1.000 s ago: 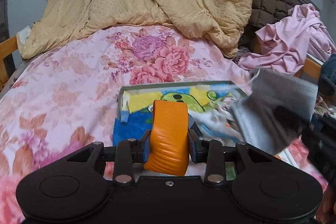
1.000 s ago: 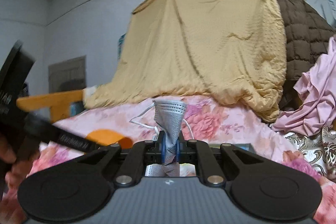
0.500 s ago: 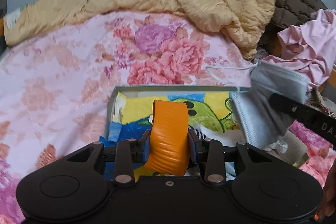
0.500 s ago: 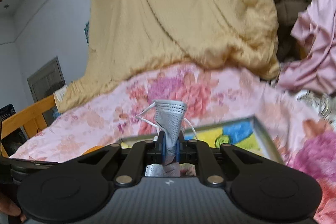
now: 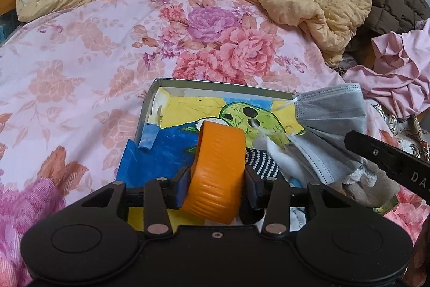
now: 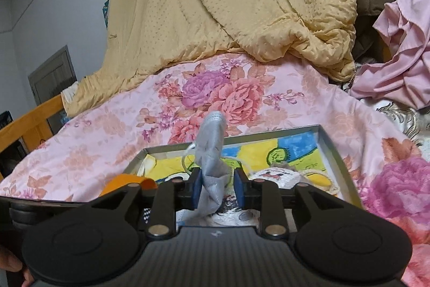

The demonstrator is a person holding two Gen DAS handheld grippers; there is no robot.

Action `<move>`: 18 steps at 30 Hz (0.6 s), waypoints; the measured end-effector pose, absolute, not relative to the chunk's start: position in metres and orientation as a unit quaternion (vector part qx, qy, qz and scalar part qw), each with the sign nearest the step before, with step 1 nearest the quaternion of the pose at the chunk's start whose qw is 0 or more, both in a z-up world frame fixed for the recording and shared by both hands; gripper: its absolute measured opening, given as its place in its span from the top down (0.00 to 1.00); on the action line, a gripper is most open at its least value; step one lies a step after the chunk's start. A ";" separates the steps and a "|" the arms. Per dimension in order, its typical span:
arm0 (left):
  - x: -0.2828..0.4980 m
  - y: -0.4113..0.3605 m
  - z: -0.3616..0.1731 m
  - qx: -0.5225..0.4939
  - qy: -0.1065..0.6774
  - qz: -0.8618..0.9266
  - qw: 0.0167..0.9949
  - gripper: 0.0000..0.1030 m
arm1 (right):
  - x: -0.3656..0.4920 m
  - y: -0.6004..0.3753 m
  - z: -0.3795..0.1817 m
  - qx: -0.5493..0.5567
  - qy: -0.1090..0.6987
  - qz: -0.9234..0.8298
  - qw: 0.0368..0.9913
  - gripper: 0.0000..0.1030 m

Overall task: Organize soft objects
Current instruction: 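Lower both items into the tray and open both tools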

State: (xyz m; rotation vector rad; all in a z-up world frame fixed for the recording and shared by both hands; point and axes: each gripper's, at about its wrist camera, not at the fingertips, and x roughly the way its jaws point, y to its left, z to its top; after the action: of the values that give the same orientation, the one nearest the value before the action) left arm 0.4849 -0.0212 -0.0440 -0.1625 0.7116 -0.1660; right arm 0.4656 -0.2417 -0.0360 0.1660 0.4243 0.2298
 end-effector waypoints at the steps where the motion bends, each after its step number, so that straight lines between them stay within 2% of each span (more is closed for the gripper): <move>1: 0.483 -0.022 -0.044 -0.078 0.346 -0.082 0.932 0.57 | 0.463 -0.243 -0.035 0.079 0.209 0.112 0.968 0.70; 3: 0.479 -0.023 -0.043 -0.076 0.346 -0.081 0.932 0.56 | 0.460 -0.245 -0.033 0.079 0.209 0.111 0.968 0.63; 7: 0.471 -0.024 -0.040 -0.078 0.340 -0.078 0.934 0.48 | 0.450 -0.248 -0.026 0.068 0.204 0.112 0.970 0.53; 13: 0.450 -0.024 -0.022 -0.085 0.306 -0.065 0.946 0.36 | 0.426 -0.255 -0.008 0.058 0.185 0.108 0.975 0.31; 15: 0.438 -0.023 -0.013 -0.086 0.281 -0.051 0.955 0.30 | 0.415 -0.257 -0.001 0.055 0.178 0.107 0.977 0.22; 17: 0.424 -0.023 -0.003 -0.085 0.256 -0.039 0.962 0.19 | 0.404 -0.260 0.007 0.052 0.173 0.105 0.978 0.17; 18: 0.419 -0.022 0.001 -0.085 0.249 -0.038 0.964 0.18 | 0.399 -0.260 0.010 0.048 0.171 0.103 0.979 0.16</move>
State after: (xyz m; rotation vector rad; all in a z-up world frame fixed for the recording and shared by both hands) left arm 0.4192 -0.0223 0.0012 -0.1717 0.5033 -0.0767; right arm 0.3985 -0.2605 0.0104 0.0972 0.3441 0.2079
